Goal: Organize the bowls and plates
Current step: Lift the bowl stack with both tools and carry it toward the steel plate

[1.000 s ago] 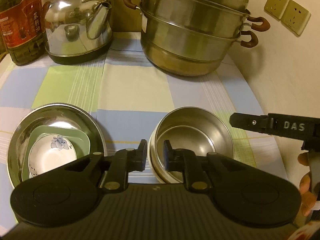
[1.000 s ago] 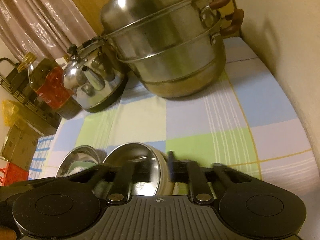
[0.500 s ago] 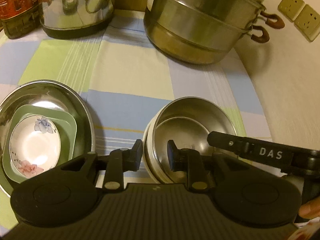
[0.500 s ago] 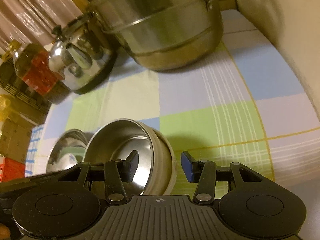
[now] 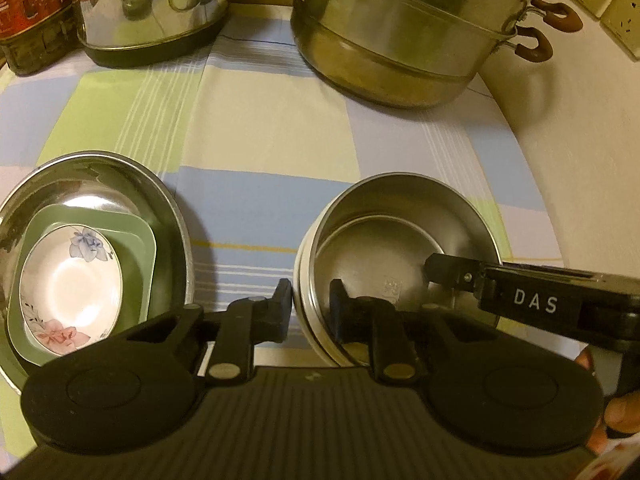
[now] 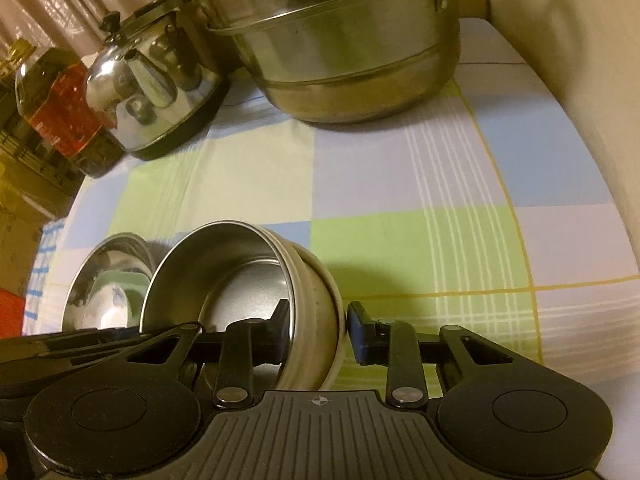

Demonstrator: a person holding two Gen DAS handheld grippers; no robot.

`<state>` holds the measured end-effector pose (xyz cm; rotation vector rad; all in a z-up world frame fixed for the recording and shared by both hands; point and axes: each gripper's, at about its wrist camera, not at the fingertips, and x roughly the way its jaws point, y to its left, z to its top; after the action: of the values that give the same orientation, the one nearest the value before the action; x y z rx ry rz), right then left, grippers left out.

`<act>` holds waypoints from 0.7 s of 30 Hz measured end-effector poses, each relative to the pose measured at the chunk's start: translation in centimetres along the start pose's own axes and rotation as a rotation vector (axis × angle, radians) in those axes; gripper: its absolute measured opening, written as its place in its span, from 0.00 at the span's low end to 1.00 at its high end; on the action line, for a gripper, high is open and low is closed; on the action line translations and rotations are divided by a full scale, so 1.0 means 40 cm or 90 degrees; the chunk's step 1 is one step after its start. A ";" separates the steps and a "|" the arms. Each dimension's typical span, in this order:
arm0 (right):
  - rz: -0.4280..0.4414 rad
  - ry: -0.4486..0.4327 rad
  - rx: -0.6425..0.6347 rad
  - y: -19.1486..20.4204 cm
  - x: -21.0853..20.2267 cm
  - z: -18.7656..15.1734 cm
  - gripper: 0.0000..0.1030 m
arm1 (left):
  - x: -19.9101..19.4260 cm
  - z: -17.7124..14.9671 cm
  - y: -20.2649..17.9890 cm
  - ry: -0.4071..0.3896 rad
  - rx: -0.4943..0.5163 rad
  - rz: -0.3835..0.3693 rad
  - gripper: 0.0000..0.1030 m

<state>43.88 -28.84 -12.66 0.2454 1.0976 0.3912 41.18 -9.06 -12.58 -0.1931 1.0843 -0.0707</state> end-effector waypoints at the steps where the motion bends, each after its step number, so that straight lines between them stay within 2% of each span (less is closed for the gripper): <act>1: -0.002 0.004 -0.005 0.003 0.001 0.002 0.29 | 0.000 0.000 -0.001 0.000 0.001 0.003 0.17; 8: 0.004 0.046 -0.022 0.028 -0.002 -0.008 0.26 | -0.029 -0.041 0.015 0.010 -0.010 0.029 0.17; 21: 0.051 0.085 -0.125 0.183 -0.001 -0.135 0.26 | -0.128 -0.178 0.136 0.011 -0.103 0.081 0.17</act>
<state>37.67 -22.23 -12.20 0.0906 1.1735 0.5899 32.29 -3.82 -12.41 -0.2691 1.1173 0.1303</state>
